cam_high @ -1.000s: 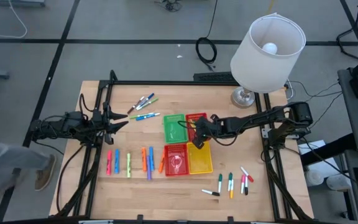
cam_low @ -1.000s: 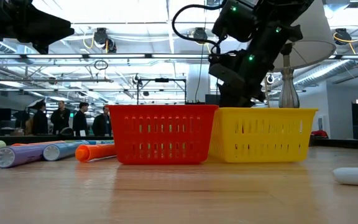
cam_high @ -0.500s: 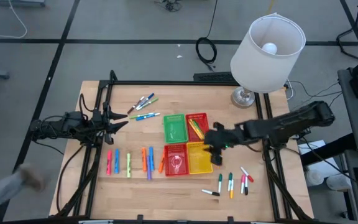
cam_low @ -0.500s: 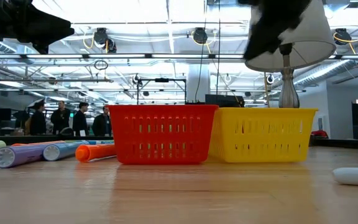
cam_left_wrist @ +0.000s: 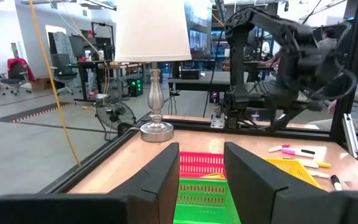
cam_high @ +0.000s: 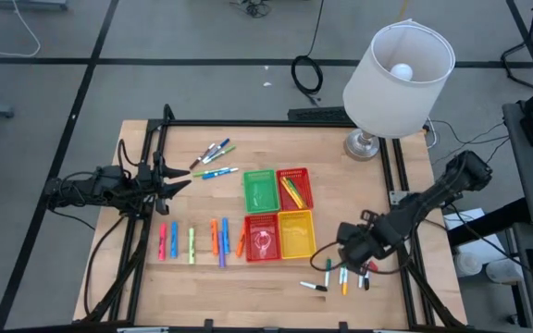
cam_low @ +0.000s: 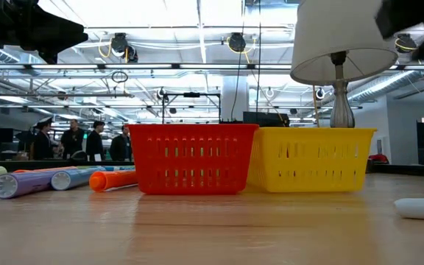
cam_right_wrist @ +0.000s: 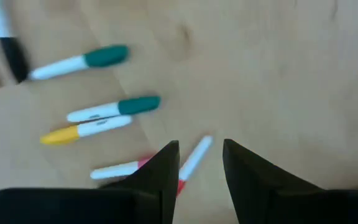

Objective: Pick & Place Markers
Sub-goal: Put the small red highlighter pen into the yellow bin

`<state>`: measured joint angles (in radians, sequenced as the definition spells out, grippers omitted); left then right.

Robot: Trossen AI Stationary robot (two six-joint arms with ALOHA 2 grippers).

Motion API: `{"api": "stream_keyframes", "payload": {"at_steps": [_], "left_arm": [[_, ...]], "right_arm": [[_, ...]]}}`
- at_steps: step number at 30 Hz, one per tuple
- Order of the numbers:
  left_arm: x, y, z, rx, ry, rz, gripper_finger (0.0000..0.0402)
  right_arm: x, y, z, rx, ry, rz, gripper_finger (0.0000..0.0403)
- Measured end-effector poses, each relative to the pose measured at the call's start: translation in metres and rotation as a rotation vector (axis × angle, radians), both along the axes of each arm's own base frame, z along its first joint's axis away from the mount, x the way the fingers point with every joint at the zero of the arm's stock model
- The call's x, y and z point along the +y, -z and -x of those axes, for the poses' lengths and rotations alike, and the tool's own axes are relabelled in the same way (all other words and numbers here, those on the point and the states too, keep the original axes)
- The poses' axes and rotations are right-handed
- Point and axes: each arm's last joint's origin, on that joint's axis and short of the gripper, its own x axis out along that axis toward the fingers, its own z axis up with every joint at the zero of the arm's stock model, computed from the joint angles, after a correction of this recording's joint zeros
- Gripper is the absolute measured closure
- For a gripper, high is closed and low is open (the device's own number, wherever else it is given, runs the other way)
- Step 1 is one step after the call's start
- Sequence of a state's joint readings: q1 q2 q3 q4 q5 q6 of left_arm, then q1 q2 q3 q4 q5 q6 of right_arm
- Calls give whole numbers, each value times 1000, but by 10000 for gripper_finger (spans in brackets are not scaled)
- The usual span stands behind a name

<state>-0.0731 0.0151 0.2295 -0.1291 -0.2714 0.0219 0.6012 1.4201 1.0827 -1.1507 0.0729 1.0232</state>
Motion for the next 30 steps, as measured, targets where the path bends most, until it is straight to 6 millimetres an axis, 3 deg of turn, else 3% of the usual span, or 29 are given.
{"api": "stream_keyframes", "payload": {"at_steps": [5,12,23,30], "left_arm": [[0,0,0,1,0,0,268],[0,0,0,0,0,0,268],[0,0,0,1,0,0,268],[0,0,0,0,0,0,268]], "right_arm": [[-5,36,11,69,215,-67,289],[-7,75,21,123,254,-235,289],[-20,101,37,96,326,-141,289],[-22,105,39,99,268,-124,300]]}}
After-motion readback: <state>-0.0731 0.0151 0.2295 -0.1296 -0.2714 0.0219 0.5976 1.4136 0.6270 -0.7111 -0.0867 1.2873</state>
